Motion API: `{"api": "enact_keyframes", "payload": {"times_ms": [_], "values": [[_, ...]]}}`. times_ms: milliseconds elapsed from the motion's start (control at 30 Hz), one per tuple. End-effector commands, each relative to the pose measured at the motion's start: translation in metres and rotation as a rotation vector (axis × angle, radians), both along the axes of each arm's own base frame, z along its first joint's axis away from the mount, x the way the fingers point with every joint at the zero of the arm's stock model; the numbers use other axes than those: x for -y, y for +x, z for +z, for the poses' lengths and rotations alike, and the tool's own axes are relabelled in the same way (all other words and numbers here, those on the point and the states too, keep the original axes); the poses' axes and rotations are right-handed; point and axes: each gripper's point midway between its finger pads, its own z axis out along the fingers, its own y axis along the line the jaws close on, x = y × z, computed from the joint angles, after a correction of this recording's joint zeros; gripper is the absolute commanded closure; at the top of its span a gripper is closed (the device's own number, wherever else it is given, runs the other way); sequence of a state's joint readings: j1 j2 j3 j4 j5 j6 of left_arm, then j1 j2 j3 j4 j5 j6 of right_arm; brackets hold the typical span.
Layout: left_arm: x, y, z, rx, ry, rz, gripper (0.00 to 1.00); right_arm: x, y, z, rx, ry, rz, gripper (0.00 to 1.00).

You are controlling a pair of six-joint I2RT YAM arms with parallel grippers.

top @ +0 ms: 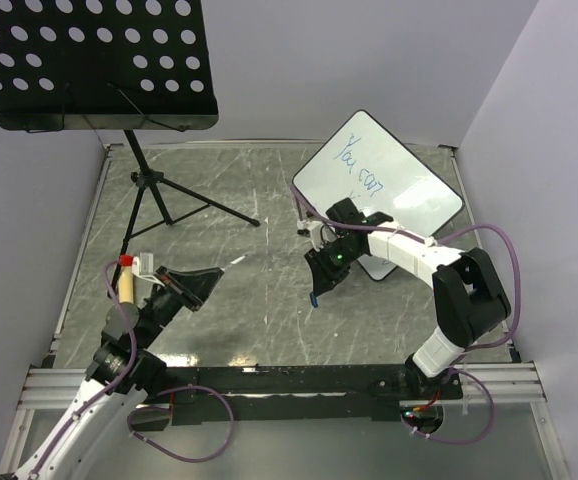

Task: Write a sentence on the whiteboard
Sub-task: Pick up the pen cap from the center of the board.

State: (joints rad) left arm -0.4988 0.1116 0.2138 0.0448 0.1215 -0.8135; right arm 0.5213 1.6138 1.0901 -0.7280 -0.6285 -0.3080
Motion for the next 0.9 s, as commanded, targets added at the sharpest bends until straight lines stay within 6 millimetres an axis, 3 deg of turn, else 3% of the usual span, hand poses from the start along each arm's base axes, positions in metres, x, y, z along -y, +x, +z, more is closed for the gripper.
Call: {"api": "enact_keyframes", "payload": {"times_ms": [0,233,500,867], "values": [[0.001,0.002,-0.004,-0.015,-0.048,-0.001,0.99,-0.007,0.031,0.005,0.029,-0.028,-0.376,0.62],[0.001,0.001,-0.004,-0.017,-0.056,-0.004,0.99,-0.010,0.037,-0.033,-0.030,-0.148,-0.451,0.57],[0.001,-0.001,-0.006,-0.017,-0.058,-0.009,0.99,-0.007,0.035,-0.045,0.007,-0.221,-0.442,0.48],[0.001,-0.002,-0.006,-0.016,-0.064,-0.011,0.99,0.000,0.029,-0.060,0.043,-0.335,-0.415,0.55]]}}
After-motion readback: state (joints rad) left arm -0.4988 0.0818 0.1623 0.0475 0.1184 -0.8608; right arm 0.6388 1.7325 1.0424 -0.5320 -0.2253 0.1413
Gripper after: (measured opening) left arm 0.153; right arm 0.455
